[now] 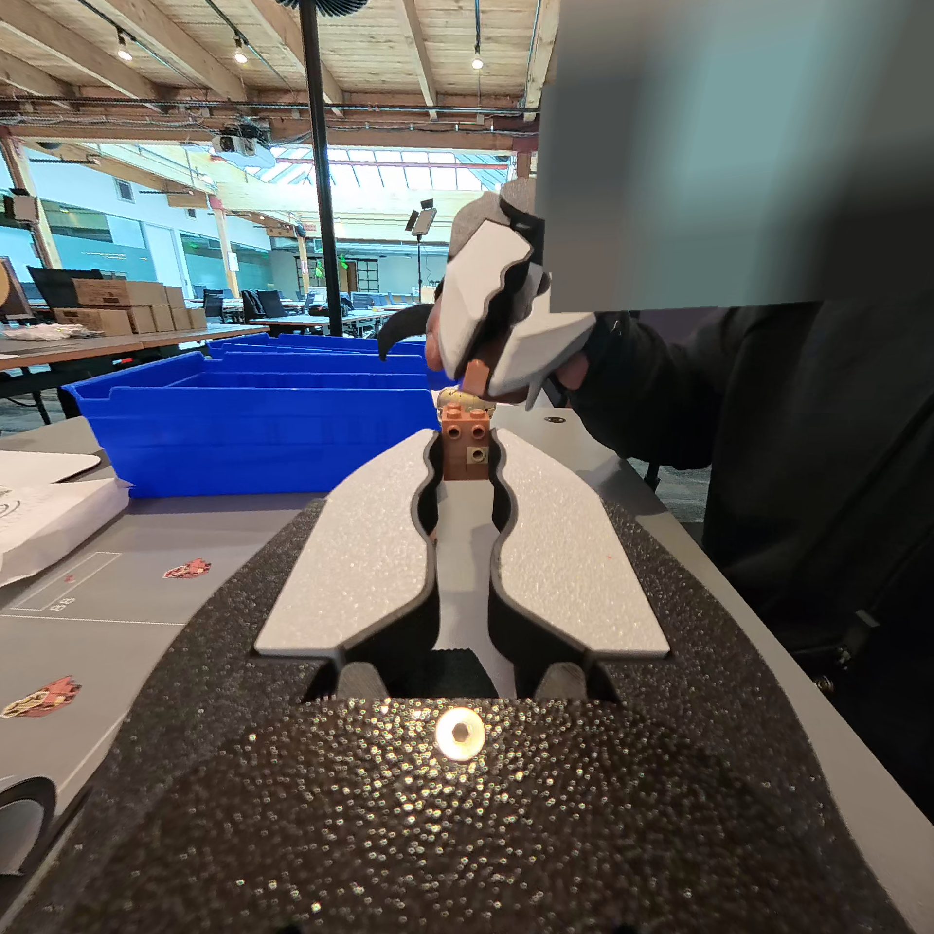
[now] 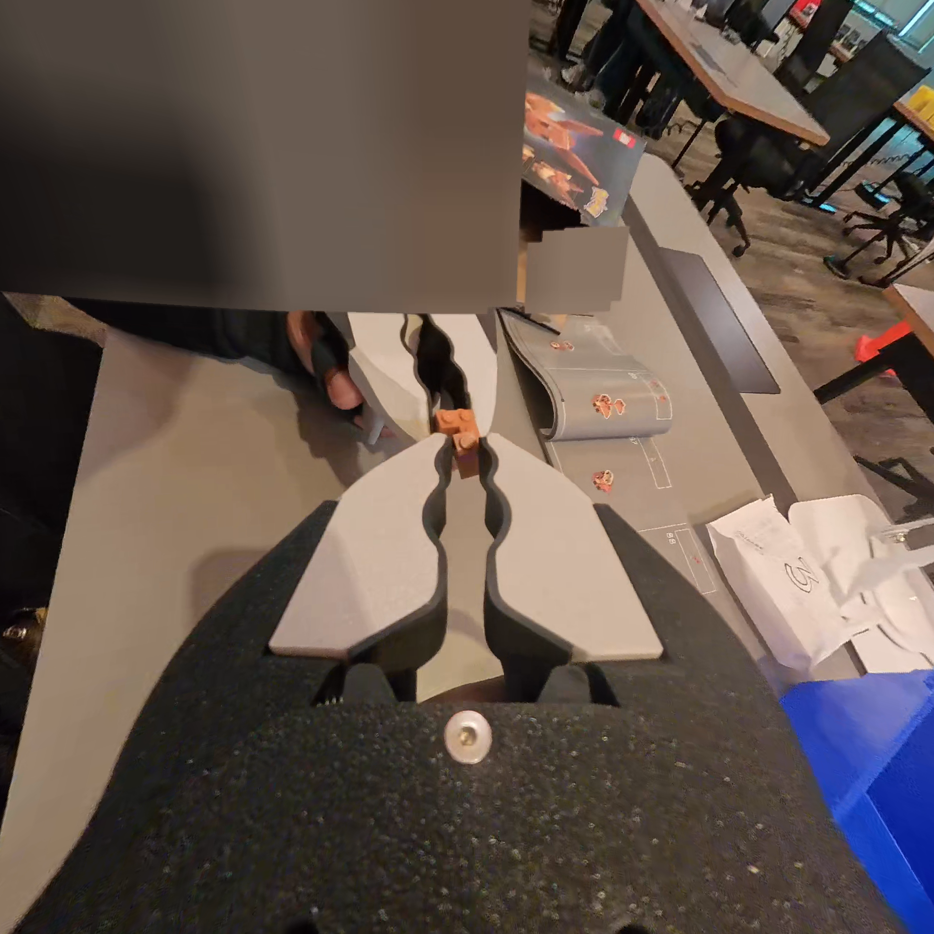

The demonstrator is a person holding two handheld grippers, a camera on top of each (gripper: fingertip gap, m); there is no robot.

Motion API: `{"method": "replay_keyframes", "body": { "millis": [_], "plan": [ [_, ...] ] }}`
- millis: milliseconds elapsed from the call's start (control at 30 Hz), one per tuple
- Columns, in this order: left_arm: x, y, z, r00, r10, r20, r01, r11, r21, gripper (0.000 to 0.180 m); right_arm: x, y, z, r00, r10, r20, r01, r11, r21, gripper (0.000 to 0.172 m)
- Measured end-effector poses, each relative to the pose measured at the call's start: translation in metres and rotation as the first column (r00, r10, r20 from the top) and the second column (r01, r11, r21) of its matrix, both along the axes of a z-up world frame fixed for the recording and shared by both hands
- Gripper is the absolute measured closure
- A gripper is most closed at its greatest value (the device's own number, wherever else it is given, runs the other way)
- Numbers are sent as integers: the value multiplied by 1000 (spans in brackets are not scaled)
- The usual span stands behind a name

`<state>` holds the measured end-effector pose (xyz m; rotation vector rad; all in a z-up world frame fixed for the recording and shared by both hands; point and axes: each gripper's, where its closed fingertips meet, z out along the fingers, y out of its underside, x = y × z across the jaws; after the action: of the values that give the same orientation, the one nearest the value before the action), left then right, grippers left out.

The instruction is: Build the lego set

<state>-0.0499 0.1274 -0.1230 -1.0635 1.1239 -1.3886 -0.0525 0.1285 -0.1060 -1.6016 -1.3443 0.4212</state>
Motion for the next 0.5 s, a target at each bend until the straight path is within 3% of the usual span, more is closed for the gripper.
{"method": "replay_keyframes", "body": {
  "millis": [300,500],
  "plan": [
    [-1,1,0,1000,2,4,-2,1000,-14,164,-6,1,-8,996,-13,86,8,999,52,163],
    [0,-1,0,1000,-27,1,27,999,-38,164,-9,-2,-4,998,-6,58,1,996,89,163]
  ]
}}
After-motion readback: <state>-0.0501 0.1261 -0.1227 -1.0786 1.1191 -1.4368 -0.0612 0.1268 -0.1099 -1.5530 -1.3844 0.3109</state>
